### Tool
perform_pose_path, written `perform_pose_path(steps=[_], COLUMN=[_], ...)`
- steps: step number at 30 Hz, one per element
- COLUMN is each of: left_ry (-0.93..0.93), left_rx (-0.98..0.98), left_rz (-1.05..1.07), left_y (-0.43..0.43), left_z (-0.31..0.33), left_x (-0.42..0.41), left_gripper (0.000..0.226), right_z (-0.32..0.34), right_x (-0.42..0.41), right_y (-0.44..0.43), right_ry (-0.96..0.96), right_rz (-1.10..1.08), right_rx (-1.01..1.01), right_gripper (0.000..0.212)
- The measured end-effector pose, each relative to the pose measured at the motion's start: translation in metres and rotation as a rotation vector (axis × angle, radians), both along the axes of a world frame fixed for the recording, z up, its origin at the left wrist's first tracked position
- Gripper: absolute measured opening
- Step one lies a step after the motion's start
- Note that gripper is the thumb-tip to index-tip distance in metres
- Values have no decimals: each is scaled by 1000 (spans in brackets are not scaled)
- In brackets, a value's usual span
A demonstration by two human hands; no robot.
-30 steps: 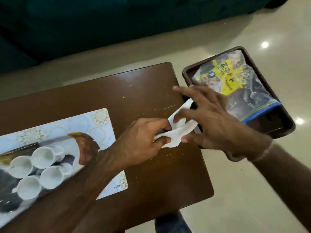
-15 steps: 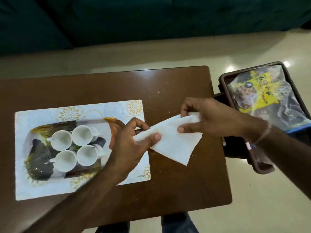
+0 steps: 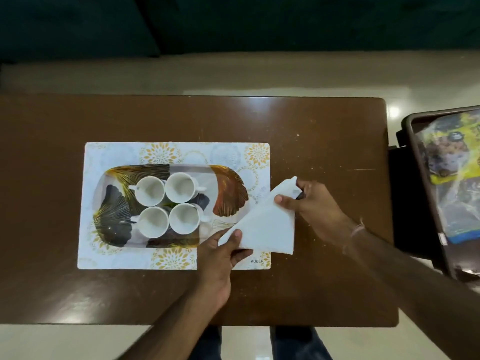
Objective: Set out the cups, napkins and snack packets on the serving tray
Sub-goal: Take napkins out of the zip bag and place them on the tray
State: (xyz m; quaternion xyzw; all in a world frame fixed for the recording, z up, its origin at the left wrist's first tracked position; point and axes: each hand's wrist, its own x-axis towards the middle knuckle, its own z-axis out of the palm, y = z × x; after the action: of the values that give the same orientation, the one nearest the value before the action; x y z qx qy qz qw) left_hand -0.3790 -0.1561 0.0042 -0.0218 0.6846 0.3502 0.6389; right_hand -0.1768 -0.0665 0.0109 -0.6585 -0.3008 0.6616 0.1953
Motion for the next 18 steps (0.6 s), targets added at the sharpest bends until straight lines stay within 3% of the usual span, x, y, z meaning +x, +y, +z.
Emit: perform_pose_path(steps=[7, 14, 16, 18], left_ry=[209, 571, 767, 905], left_rx=[-124, -213, -246, -69], left_rz=[178, -93, -238, -338], left_y=[-23, -32, -35, -43], left_z=[-21, -33, -25, -12], left_x=[-36, -48, -49, -46], left_gripper=[19, 40, 47, 42], right_z=[-37, -43, -38, -33], right_x=[-67, -93, -94, -91], right_y=[-8, -13, -18, -26], right_ry=[-332, -534, -705, -895], right_rz=[160, 277, 375, 573], right_rx=[168, 295, 447, 694], right_gripper=[26, 55, 62, 58])
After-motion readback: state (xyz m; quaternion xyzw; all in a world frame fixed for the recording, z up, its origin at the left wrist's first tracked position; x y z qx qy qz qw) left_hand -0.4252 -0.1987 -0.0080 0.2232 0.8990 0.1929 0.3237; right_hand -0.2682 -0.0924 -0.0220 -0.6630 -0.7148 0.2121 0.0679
